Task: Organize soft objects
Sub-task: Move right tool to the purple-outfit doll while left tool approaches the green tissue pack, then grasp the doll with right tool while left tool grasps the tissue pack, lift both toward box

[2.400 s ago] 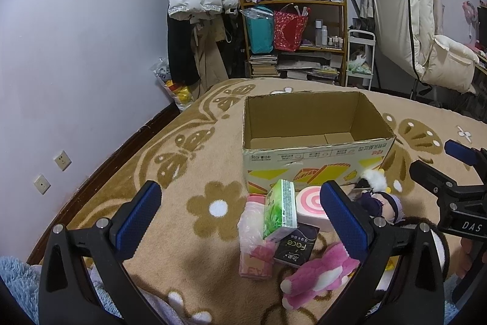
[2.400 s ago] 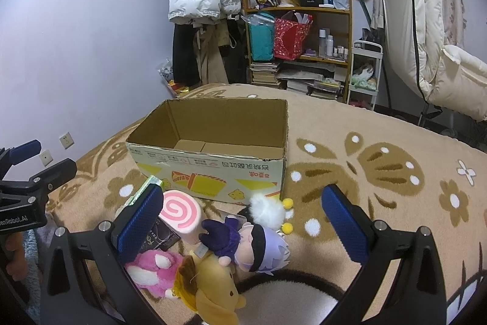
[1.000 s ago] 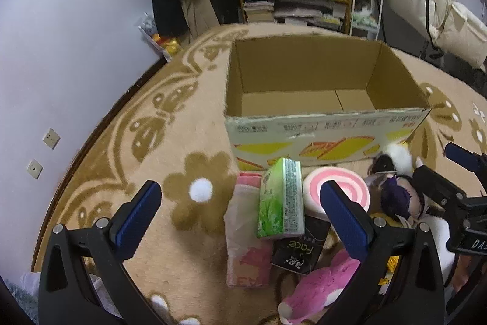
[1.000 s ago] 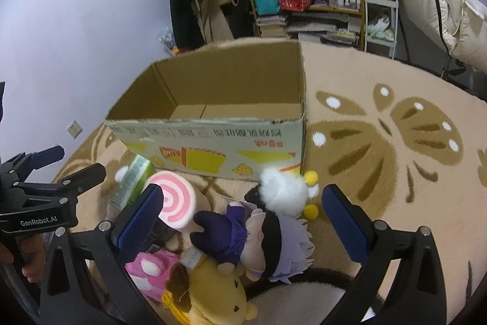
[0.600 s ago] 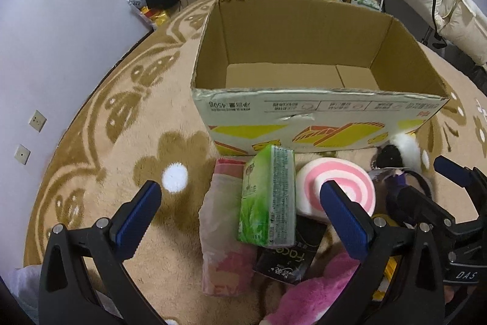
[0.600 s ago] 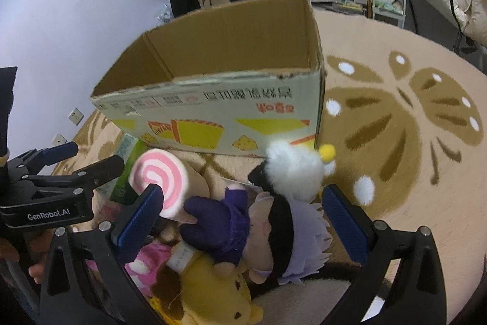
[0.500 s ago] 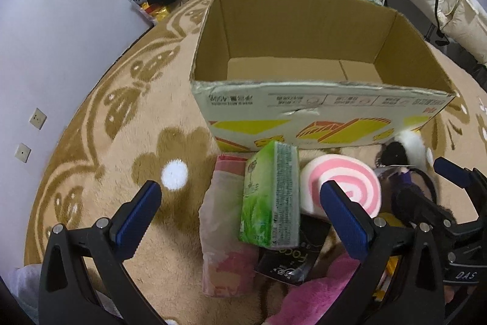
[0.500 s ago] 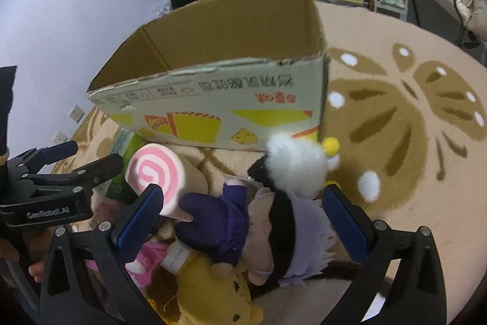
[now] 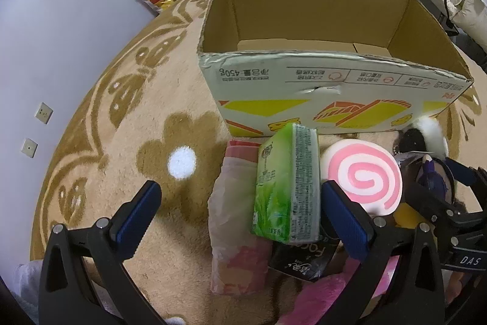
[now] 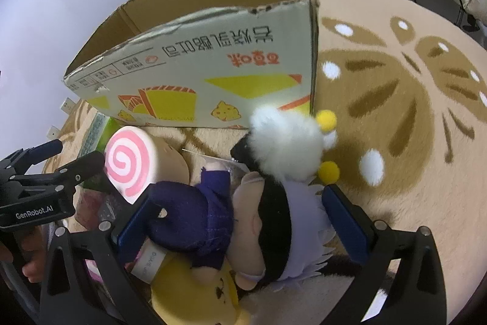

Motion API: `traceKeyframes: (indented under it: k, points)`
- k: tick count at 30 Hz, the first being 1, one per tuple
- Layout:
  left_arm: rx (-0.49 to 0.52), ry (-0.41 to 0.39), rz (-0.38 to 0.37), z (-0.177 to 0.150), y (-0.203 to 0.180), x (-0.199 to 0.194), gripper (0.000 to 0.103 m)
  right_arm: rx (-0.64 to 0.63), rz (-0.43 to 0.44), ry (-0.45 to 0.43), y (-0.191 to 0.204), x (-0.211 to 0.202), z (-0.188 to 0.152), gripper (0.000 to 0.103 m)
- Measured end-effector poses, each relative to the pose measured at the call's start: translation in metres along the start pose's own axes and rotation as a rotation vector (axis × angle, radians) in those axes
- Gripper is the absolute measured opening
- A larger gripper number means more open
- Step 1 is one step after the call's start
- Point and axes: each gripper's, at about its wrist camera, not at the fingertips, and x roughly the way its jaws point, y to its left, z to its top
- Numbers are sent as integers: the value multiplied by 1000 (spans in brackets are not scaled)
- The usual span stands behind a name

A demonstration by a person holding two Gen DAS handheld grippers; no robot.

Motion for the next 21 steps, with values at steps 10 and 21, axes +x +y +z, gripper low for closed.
traceKeyframes:
  k: [10, 21]
  points:
    - [-34, 7, -10, 0, 10, 0, 95, 13, -7, -13, -4, 0, -4, 103]
    - [-17, 45, -125, -4, 3, 2, 43, 38, 4, -11, -9, -7, -7, 103]
